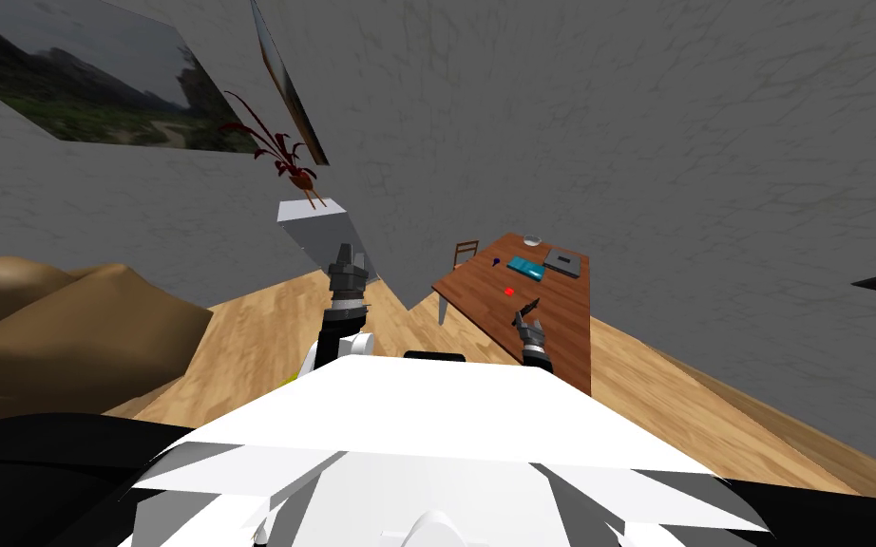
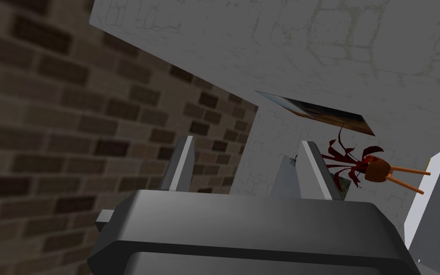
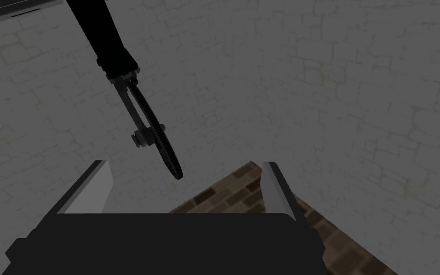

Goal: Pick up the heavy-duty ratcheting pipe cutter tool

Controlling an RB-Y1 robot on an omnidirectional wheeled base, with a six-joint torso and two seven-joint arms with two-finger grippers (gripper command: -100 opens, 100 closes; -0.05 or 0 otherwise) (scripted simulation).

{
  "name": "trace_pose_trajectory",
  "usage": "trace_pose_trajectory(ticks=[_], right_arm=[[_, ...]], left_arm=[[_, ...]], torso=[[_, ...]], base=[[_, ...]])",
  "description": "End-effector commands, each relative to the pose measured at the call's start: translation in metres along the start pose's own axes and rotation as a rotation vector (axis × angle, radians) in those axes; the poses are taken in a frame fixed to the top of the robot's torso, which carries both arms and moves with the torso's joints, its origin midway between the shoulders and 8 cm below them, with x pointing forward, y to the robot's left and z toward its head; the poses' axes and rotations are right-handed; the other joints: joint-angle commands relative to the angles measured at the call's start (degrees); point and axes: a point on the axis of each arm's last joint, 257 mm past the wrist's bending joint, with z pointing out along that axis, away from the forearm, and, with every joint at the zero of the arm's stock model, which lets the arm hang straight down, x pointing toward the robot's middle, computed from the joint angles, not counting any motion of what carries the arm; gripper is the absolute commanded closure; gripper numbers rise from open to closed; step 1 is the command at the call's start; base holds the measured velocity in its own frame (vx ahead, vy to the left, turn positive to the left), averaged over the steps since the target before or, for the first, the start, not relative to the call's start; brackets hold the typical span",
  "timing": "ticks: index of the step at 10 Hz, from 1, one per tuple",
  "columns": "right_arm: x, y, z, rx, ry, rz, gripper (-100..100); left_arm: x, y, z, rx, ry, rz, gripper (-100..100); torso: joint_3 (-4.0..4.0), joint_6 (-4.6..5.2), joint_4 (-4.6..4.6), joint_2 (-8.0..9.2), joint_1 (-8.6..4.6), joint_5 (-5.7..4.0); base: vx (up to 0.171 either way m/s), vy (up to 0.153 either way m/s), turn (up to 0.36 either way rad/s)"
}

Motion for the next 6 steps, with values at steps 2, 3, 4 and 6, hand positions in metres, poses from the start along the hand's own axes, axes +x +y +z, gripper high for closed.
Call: trace_pose_trajectory(ticks=[2, 3, 4, 6], right_arm=[[0.003, -0.03, -0.003, 0.049, 0.014, -0.096, -100], [0.012, -0.038, -0.01, 0.065, 0.039, -0.117, -100], [0.006, -0.051, -0.006, 0.085, 0.028, -0.162, -100], [0.015, -0.059, -0.013, 0.101, 0.053, -0.181, -100]], left_arm=[[0.0, 0.0, 0.0, 0.0, 0.0, 0.0, 0], [0.0, 0.0, 0.0, 0.0, 0.0, 0.0, 0], [0.0, 0.0, 0.0, 0.0, 0.0, 0.0, 0], [0.0, 0.0, 0.0, 0.0, 0.0, 0.0, 0]], torso=[[0.01, 0.0, 0.0, 0.02, -0.04, 0.0], [-0.03, 0.0, -0.01, -0.05, -0.07, 0.0], [-0.01, 0.0, -0.01, 0.0, -0.11, -0.02], [0.01, 0.0, 0.0, 0.02, -0.09, -0.01]], base=[[0.072, 0.066, -0.024], [0.064, 0.048, -0.014], [0.067, 0.061, -0.027], [0.044, 0.044, -0.011]])
